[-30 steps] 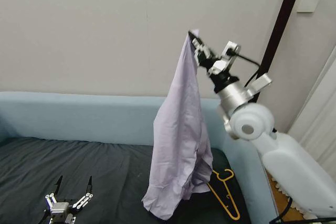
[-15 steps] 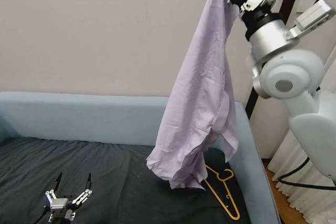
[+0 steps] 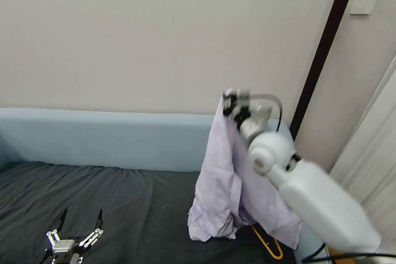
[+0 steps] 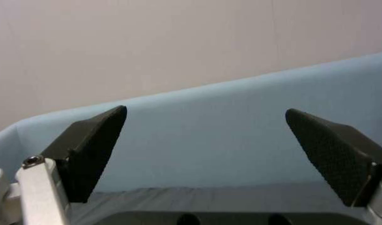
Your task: Pick up the clothes from the sofa and hang them on the clothes hanger.
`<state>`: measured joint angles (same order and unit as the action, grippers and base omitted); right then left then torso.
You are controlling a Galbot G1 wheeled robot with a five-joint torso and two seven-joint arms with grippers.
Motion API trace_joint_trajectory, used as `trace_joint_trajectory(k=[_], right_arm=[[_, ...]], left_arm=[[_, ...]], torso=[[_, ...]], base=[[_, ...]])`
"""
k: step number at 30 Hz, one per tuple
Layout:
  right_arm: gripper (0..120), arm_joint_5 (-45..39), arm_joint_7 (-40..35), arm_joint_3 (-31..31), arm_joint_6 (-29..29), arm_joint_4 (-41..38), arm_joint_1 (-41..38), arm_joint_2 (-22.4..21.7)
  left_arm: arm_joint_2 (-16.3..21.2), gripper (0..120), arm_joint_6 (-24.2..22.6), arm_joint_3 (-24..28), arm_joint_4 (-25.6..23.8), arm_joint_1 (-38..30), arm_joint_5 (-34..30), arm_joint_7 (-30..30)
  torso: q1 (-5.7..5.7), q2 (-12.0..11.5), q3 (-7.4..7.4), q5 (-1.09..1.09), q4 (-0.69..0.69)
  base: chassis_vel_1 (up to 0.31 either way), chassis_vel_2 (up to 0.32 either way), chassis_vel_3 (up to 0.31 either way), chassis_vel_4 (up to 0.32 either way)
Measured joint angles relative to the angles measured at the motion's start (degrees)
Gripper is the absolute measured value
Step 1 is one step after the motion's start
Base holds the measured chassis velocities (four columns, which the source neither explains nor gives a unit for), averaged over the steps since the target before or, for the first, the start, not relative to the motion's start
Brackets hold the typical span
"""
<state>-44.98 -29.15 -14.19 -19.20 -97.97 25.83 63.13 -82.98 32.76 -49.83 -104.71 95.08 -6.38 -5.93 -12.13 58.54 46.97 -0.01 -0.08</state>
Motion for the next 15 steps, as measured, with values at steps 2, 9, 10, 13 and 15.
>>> trace_joint_trajectory(k=[2, 9, 10, 13, 15], right_arm=[[0, 3.8, 2.0, -0.8, 4.2, 9.6, 4.1, 5.2], [0, 11.1, 11.0, -1.9, 13.6, 29.6, 2.7, 14.5], [0, 11.1, 11.0, -1.9, 13.6, 29.6, 2.7, 14.5], [1, 12.0, 14.3, -2.6, 15.3, 34.3, 1.4, 16.5], [4, 11.7, 16.4, -2.7, 15.5, 34.6, 1.4, 16.5]], left_arm=[[-0.5, 100, -0.1, 0.2, -0.4, 0.0, 0.8, 0.2], [-0.9, 100, -1.4, 0.8, 1.5, -1.5, 1.8, 0.4], [-0.9, 100, -1.4, 0.8, 1.5, -1.5, 1.8, 0.4], [-1.4, 100, -1.4, 1.0, 3.2, -2.2, 2.4, 0.4], [-1.5, 100, -1.4, 1.1, 3.5, -2.4, 2.4, 0.5]], torso=[[0.01, 0.0, -0.02, -0.05, 0.02], [-0.01, 0.0, -0.01, -0.03, 0.01], [-0.01, 0.0, -0.01, -0.03, 0.01], [0.00, 0.0, -0.01, -0.03, 0.02], [0.00, 0.0, -0.01, -0.04, 0.02]], base=[[0.000, 0.000, 0.000, 0.000], [0.000, 0.000, 0.000, 0.000], [0.000, 0.000, 0.000, 0.000], [0.000, 0.000, 0.000, 0.000], [0.000, 0.000, 0.000, 0.000]])
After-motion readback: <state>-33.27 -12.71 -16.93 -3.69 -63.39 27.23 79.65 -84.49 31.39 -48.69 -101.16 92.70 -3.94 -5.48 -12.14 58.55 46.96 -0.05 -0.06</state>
